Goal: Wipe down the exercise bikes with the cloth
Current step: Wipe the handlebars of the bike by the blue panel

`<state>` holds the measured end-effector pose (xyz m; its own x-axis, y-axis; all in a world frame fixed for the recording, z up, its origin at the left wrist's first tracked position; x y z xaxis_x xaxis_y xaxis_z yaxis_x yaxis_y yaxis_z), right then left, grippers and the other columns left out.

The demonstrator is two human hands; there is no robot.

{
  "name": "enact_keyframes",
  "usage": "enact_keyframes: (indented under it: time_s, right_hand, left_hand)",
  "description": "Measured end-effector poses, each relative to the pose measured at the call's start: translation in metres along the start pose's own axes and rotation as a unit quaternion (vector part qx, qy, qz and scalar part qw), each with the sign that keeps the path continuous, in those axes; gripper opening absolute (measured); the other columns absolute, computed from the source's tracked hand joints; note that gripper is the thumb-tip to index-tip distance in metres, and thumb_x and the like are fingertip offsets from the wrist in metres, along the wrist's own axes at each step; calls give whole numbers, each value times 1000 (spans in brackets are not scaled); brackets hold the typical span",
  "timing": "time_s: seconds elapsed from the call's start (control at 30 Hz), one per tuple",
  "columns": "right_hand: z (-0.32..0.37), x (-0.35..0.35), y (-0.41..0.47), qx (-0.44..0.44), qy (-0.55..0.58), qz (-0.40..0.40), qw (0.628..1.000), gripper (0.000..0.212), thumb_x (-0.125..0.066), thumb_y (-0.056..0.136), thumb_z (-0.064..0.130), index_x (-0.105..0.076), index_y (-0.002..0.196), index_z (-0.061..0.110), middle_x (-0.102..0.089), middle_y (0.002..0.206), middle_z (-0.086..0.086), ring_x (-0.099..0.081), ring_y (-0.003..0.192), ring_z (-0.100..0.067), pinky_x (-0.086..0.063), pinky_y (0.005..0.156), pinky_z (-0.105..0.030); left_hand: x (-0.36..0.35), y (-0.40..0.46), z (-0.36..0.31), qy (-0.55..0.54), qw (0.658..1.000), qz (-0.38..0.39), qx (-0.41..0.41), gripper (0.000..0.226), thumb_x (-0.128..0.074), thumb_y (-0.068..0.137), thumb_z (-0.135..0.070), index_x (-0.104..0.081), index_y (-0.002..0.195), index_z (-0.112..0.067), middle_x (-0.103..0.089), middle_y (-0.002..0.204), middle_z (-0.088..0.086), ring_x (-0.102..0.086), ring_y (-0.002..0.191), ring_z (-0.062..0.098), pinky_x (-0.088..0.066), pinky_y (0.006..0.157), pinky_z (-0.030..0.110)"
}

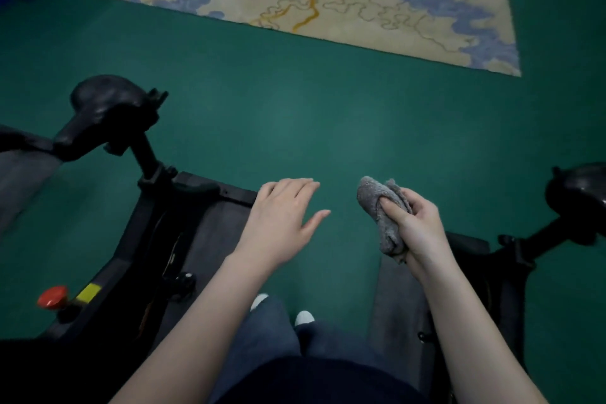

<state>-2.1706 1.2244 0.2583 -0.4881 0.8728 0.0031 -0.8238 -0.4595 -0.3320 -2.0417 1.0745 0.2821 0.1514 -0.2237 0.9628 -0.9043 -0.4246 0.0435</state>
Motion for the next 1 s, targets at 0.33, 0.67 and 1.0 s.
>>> enact_keyframes:
  time_s: [0.33,0.67,1.0]
  right_hand:
    - [-8,71,19,-25,59,-170,983,21,-58,89,-4,-65,96,14,-69,93,-5,-64,86,-16,-49,81,-27]
    - [6,100,44,-49,86,-343,934,20,-60,89,1,-66,96,18,-71,95,-7,-67,89,-21,-52,82,-34]
    - [-19,130,-39,-79,154,-559,811,15,-60,91,6,-66,100,17,-69,92,-3,-66,80,-14,-49,67,-26]
  left_hand:
    - [-34,93,-68,-21,983,52,-174,54,-35,90,-53,-61,118,-15,-66,114,-4,-59,108,18,-26,91,28]
    - [-55,201,-108,-50,934,125,-331,62,-27,89,-57,-57,125,-16,-61,124,-4,-54,117,18,-36,98,36]
    - [-85,202,-206,-68,833,195,-514,61,-29,90,-57,-57,128,-17,-56,129,-2,-53,116,19,-36,99,37]
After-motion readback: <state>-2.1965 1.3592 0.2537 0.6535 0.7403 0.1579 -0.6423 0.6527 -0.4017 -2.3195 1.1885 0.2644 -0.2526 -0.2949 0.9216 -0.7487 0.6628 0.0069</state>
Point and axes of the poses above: each hand's wrist, its own y-axis towards the middle knuckle, its own x-axis out of the back of the hand, z = x × y, the point moved 7 cm from there along y, towards the middle knuckle
